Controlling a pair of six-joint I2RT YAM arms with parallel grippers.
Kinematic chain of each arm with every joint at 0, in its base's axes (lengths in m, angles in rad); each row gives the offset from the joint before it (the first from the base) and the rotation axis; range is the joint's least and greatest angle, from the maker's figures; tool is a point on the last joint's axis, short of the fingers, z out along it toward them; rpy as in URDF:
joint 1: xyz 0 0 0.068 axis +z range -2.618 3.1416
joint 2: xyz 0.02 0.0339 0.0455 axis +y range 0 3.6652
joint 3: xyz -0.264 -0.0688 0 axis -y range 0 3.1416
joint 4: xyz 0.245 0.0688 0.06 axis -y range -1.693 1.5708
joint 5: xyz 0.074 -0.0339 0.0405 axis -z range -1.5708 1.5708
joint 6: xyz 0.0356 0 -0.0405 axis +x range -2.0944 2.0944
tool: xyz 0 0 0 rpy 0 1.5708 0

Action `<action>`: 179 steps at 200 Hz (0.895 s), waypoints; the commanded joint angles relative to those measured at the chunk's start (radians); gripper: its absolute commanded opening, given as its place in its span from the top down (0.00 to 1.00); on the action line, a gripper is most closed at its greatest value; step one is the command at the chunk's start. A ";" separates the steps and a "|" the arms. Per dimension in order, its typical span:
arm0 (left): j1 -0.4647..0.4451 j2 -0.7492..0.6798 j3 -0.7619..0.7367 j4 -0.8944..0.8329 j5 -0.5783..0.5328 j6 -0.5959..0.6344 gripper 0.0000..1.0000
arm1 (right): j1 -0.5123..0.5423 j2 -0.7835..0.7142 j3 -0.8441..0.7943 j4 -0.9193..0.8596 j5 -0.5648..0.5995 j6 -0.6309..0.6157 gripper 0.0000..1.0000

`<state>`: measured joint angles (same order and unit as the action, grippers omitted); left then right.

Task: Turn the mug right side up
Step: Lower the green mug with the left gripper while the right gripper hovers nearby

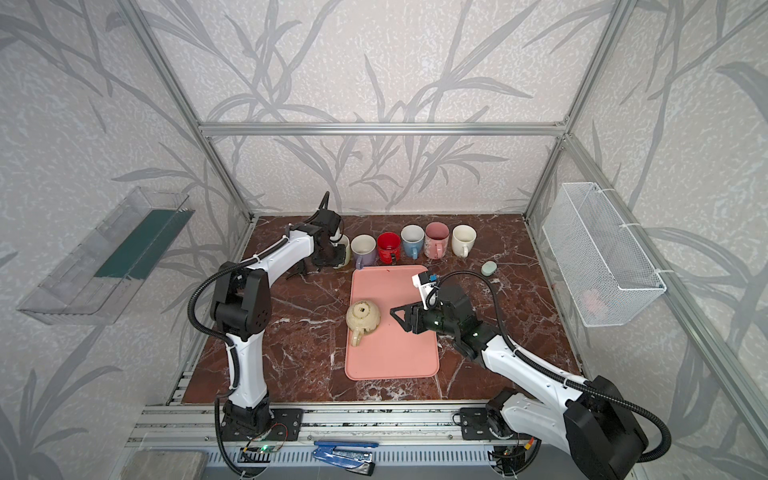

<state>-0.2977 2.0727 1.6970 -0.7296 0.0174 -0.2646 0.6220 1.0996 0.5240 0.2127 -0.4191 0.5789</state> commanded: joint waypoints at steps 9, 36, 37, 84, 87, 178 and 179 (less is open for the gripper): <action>0.005 0.004 0.053 0.032 0.035 0.011 1.00 | 0.005 0.009 0.005 0.011 0.002 -0.008 0.40; 0.004 0.010 0.055 0.032 0.041 0.005 1.00 | 0.004 0.008 0.006 0.006 0.006 -0.011 0.41; 0.004 0.011 0.054 0.033 0.040 0.005 1.00 | 0.004 0.008 0.007 0.006 0.006 -0.011 0.41; 0.003 -0.004 0.040 0.027 0.003 0.008 0.77 | 0.004 0.003 0.008 0.002 0.006 -0.014 0.40; 0.003 -0.005 0.039 0.027 0.005 0.009 0.75 | 0.004 0.003 0.008 0.000 0.006 -0.014 0.40; 0.003 -0.128 0.002 0.039 0.016 -0.007 0.46 | 0.005 -0.035 0.037 -0.092 0.019 -0.066 0.39; 0.002 -0.133 0.001 0.041 0.015 -0.008 0.46 | 0.004 -0.035 0.037 -0.093 0.019 -0.068 0.39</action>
<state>-0.2970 2.0518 1.7042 -0.6945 0.0322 -0.2661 0.6220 1.0893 0.5255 0.1658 -0.4080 0.5480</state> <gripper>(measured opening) 0.533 0.605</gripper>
